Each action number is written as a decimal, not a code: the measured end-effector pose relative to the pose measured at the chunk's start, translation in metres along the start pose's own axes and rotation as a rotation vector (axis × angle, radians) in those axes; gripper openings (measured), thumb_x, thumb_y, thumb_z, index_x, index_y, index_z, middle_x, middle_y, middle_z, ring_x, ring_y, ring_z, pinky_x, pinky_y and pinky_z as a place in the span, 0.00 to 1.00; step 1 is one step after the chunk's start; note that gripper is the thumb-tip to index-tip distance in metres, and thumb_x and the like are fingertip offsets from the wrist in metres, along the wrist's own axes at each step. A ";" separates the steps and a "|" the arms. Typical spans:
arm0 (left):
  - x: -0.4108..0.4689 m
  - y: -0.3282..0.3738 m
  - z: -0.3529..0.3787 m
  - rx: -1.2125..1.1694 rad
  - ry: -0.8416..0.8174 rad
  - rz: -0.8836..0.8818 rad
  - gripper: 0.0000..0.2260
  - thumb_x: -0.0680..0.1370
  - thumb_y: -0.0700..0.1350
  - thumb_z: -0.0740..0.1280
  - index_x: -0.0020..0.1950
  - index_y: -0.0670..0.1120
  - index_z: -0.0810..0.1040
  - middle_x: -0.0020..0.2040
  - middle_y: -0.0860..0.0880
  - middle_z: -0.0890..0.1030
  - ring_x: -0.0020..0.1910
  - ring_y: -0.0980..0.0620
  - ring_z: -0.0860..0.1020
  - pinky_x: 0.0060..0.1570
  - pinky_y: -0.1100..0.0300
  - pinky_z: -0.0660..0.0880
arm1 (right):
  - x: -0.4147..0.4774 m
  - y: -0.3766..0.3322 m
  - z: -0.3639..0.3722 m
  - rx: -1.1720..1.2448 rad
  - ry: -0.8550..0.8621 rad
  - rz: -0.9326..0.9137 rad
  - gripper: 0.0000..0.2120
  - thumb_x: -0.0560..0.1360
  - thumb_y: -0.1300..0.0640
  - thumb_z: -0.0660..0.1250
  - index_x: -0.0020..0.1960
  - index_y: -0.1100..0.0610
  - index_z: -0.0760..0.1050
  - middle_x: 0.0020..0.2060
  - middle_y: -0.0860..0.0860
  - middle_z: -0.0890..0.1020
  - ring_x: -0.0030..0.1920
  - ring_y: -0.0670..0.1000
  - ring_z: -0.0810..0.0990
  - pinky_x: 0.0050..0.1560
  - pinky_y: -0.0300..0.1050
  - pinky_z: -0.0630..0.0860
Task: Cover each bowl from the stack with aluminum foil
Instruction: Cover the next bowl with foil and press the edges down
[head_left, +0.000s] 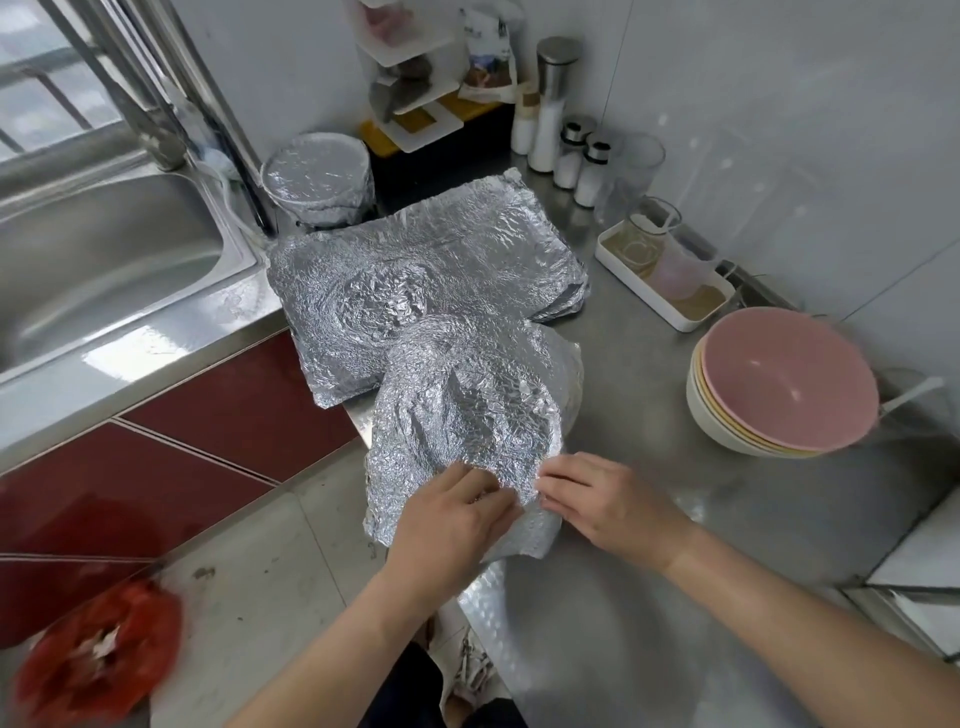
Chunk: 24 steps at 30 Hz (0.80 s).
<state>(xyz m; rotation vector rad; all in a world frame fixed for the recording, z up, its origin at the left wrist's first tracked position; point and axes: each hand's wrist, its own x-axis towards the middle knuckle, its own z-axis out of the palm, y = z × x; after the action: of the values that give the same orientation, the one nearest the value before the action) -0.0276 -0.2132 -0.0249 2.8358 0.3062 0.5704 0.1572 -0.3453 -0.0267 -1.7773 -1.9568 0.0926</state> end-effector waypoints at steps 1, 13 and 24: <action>0.001 -0.001 -0.001 -0.002 0.000 0.003 0.11 0.81 0.52 0.64 0.48 0.48 0.83 0.43 0.52 0.79 0.41 0.50 0.75 0.37 0.54 0.76 | 0.001 0.000 0.000 -0.024 0.001 -0.009 0.05 0.77 0.59 0.68 0.51 0.58 0.79 0.50 0.51 0.79 0.45 0.52 0.78 0.46 0.45 0.78; -0.002 -0.003 0.009 0.096 -0.026 0.072 0.08 0.73 0.44 0.70 0.35 0.47 0.76 0.34 0.51 0.74 0.33 0.49 0.71 0.30 0.53 0.72 | 0.018 -0.004 -0.001 -0.279 -0.022 -0.110 0.07 0.69 0.67 0.65 0.37 0.56 0.74 0.36 0.51 0.74 0.35 0.52 0.73 0.29 0.46 0.71; 0.024 0.042 0.009 -0.036 -0.092 -0.174 0.11 0.76 0.55 0.62 0.45 0.50 0.80 0.41 0.52 0.77 0.40 0.50 0.76 0.36 0.57 0.75 | 0.009 0.008 -0.029 -0.278 -0.055 0.004 0.10 0.67 0.66 0.65 0.44 0.55 0.78 0.45 0.49 0.78 0.46 0.51 0.73 0.37 0.44 0.75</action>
<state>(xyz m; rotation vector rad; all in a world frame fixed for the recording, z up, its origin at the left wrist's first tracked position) 0.0042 -0.2493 -0.0132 2.7545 0.5138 0.4039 0.1761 -0.3437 -0.0019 -1.9707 -2.0881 -0.1371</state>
